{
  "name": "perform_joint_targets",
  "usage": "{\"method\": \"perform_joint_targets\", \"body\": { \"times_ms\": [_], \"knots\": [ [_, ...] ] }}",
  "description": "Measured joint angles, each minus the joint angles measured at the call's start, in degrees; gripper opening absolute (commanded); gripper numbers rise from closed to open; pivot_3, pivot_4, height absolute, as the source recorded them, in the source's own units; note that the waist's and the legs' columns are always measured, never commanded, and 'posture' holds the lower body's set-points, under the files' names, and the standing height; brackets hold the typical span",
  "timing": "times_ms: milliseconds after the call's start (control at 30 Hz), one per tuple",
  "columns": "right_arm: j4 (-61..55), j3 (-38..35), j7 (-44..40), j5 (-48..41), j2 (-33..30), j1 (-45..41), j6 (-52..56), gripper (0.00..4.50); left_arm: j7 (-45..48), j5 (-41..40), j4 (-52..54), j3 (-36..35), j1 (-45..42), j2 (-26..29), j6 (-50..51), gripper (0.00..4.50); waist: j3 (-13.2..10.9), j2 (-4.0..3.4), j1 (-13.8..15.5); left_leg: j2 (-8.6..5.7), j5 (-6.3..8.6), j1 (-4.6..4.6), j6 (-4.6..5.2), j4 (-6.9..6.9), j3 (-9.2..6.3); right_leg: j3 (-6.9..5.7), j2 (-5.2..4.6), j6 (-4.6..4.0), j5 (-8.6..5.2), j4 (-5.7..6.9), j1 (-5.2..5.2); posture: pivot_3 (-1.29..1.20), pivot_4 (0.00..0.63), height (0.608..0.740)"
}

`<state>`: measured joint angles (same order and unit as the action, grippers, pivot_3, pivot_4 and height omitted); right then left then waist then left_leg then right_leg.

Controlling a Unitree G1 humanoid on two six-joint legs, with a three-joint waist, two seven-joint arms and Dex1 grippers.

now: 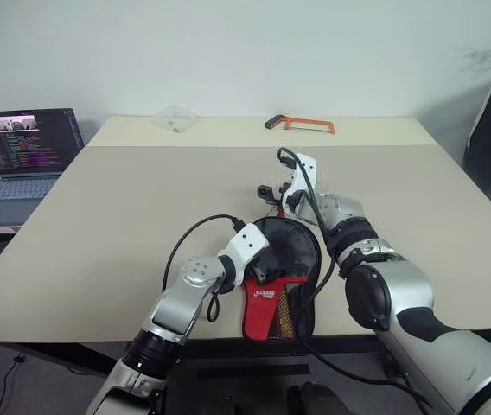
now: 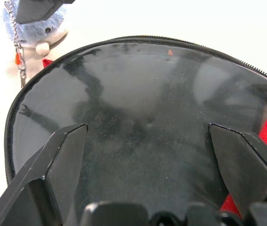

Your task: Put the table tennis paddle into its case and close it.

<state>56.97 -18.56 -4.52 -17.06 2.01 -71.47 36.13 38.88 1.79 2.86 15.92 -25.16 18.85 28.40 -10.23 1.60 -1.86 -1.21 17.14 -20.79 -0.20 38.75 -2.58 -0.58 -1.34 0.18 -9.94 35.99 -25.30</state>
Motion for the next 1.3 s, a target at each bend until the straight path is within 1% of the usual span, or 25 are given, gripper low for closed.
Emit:
{"method": "perform_joint_targets", "body": {
  "times_ms": [100, 200, 467, 733, 967, 1000, 1067, 1133, 1167, 1267, 1300],
  "knots": [
    [-3.35, 0.62, 0.48, 0.00, 0.57, 2.22, 2.74, 4.48, -0.02, -0.01, -0.56, 0.05, -0.34, -0.22, -0.14, 4.50, 0.00, 0.00, 0.02, -0.01, 0.00, 0.00, 0.00, 0.01, 0.00, 0.00, 0.00, 0.00, 0.00, 0.01, 0.01, 0.00, 0.150, 0.740],
    [-3.11, 0.91, 1.25, 0.12, 0.53, 3.43, 2.92, 4.48, -0.46, -0.40, -1.40, -0.05, -0.51, -0.83, -0.41, 4.50, 0.00, 0.00, 0.02, -0.02, 0.00, 0.01, 0.00, 0.02, 0.02, 0.00, 0.00, 0.01, 0.00, 0.01, 0.02, 0.00, 0.150, 0.740],
    [4.29, 0.93, 1.52, 0.57, -1.60, 3.32, -3.90, 4.48, -1.95, -1.03, -4.10, 0.01, -1.96, -2.69, -0.22, 4.50, 0.01, 0.00, 0.01, -0.05, 0.00, 0.04, 0.01, 0.02, 0.07, 0.03, 0.03, 0.02, 0.00, 0.00, 0.05, 0.00, 0.150, 0.740],
    [11.48, -0.87, 0.52, 0.01, -0.77, 1.27, -10.99, 4.48, -2.11, -1.13, -4.78, 0.04, -2.21, -2.88, -0.30, 4.50, 0.01, 0.00, 0.01, -0.02, -0.01, 0.08, 0.01, 0.02, 0.07, 0.03, 0.05, 0.02, -0.01, 0.01, 0.07, 0.00, 0.150, 0.740],
    [14.99, -1.07, -0.36, 0.09, -0.08, 0.02, -15.28, 4.48, -2.06, -1.16, -4.93, 0.05, -2.46, -2.83, -0.34, 4.50, 0.01, 0.00, 0.00, -0.03, -0.01, 0.08, 0.01, 0.02, 0.06, 0.03, 0.05, 0.02, -0.01, -0.01, 0.09, 0.00, 0.150, 0.740],
    [15.56, -1.07, -0.41, 0.11, 0.04, 0.03, -15.91, 4.12, -2.06, -1.16, -4.92, 0.05, -2.45, -2.81, -0.34, 4.50, 0.01, 0.00, 0.00, -0.02, -0.01, 0.08, 0.01, 0.02, 0.06, 0.03, 0.05, 0.02, -0.01, -0.01, 0.09, 0.00, 0.150, 0.740],
    [16.09, -1.05, -0.42, 0.18, 0.34, 0.03, -17.12, 3.60, -2.07, -1.16, -4.89, 0.05, -2.44, -2.76, -0.33, 4.50, 0.01, 0.00, 0.01, -0.02, -0.01, 0.08, 0.01, 0.02, 0.05, 0.03, 0.05, 0.02, -0.01, -0.01, 0.09, 0.00, 0.150, 0.740],
    [16.77, -1.04, -0.42, 0.26, 0.62, 0.03, -18.25, 2.82, -2.10, -1.16, -4.89, 0.05, -2.44, -2.76, -0.33, 4.50, 0.01, 0.00, 0.00, -0.01, -0.01, 0.09, 0.01, 0.02, 0.05, 0.03, 0.05, 0.02, -0.01, -0.01, 0.09, 0.00, 0.150, 0.740],
    [17.13, -1.04, -0.41, 0.27, 0.67, 0.03, -18.56, 2.52, -2.10, -1.16, -4.89, 0.06, -2.44, -2.76, -0.33, 4.50, 0.01, 0.00, 0.00, -0.01, -0.01, 0.09, 0.01, 0.02, 0.05, 0.03, 0.05, 0.02, -0.01, -0.01, 0.09, 0.00, 0.150, 0.740],
    [17.76, -1.16, -0.36, 0.28, 0.73, 0.03, -19.66, 1.39, -2.10, -1.16, -4.89, 0.07, -2.44, -2.76, -0.33, 4.50, 0.01, 0.00, 0.01, -0.01, -0.01, 0.09, 0.01, 0.02, 0.06, 0.04, 0.05, 0.01, -0.01, -0.01, 0.09, 0.00, 0.150, 0.740],
    [17.84, -1.24, -0.36, 0.28, 0.84, 0.04, -20.06, 1.11, -2.10, -1.16, -4.89, 0.10, -2.44, -2.76, -0.33, 4.50, 0.01, 0.00, 0.01, -0.01, -0.01, 0.09, 0.01, 0.02, 0.06, 0.04, 0.05, 0.01, -0.01, -0.01, 0.09, 0.00, 0.150, 0.740]
  ]
}}
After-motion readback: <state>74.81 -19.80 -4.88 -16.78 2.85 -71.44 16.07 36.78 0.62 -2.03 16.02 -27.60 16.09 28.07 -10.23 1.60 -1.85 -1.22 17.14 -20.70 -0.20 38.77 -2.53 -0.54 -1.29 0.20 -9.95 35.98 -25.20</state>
